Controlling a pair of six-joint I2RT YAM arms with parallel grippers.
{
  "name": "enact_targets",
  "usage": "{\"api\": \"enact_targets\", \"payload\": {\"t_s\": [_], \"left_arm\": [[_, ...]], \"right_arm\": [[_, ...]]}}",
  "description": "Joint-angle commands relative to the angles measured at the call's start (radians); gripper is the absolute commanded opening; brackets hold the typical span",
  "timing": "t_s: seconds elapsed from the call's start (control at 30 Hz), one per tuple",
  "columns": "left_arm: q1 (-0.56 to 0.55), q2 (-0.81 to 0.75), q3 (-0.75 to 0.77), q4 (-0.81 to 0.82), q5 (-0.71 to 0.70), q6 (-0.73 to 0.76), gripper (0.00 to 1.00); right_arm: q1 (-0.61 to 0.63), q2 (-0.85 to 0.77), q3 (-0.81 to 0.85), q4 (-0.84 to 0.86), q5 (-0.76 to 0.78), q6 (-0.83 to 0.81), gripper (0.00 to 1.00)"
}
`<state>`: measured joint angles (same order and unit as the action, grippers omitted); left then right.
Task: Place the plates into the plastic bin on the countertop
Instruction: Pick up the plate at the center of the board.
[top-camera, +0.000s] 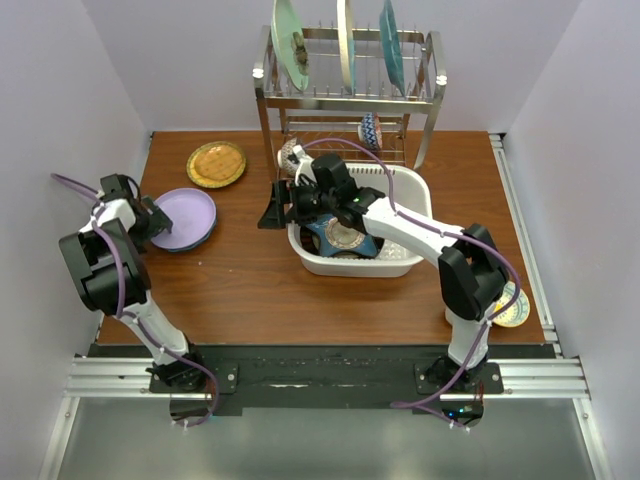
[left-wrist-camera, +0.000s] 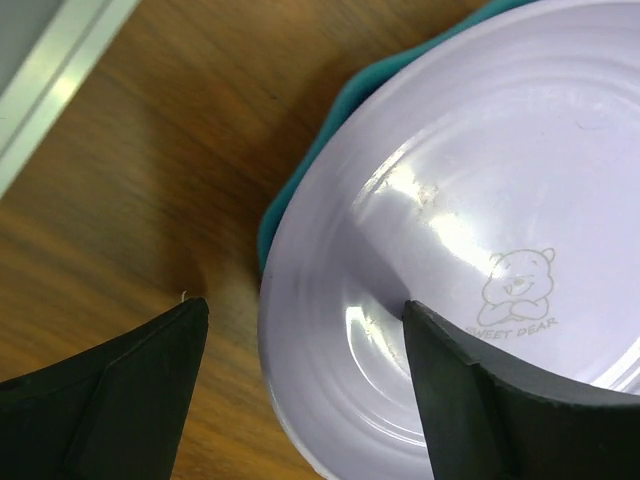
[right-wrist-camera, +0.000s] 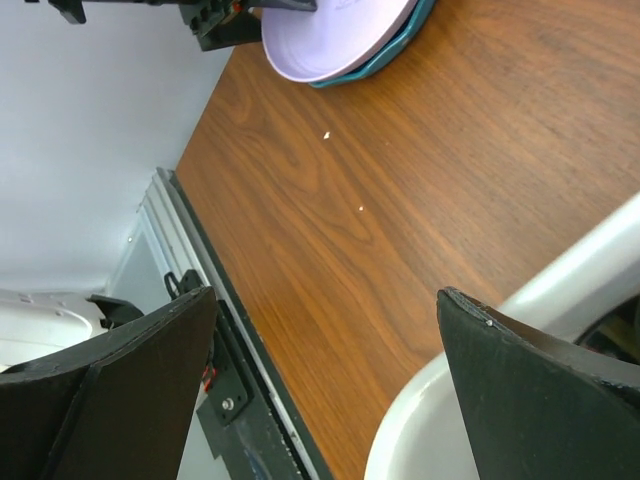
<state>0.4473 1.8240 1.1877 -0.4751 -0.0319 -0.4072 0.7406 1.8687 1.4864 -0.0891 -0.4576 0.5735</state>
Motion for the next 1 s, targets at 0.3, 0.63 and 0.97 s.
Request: {"api": "enact_targets", "payload": {"t_s": [0.3, 0.63, 0.97], "left_arm": [[-0.148, 0.101, 0.104, -0.068, 0.033, 0.113, 0.83], [-0.22, 0.15, 0.116, -0.097, 0.061, 0.146, 0.81], [-0.32, 0.135, 0.063, -0.12, 0.035, 0.169, 0.79]], "right_arm": [[0.017, 0.148, 0.158, 0.078, -0.055, 0.048, 0.94], [0.036, 0.237, 0.244, 0.068, -0.007, 0.055, 0.91], [0.085, 0.303, 0.34, -0.041, 0.143, 0.012, 0.88]]}}
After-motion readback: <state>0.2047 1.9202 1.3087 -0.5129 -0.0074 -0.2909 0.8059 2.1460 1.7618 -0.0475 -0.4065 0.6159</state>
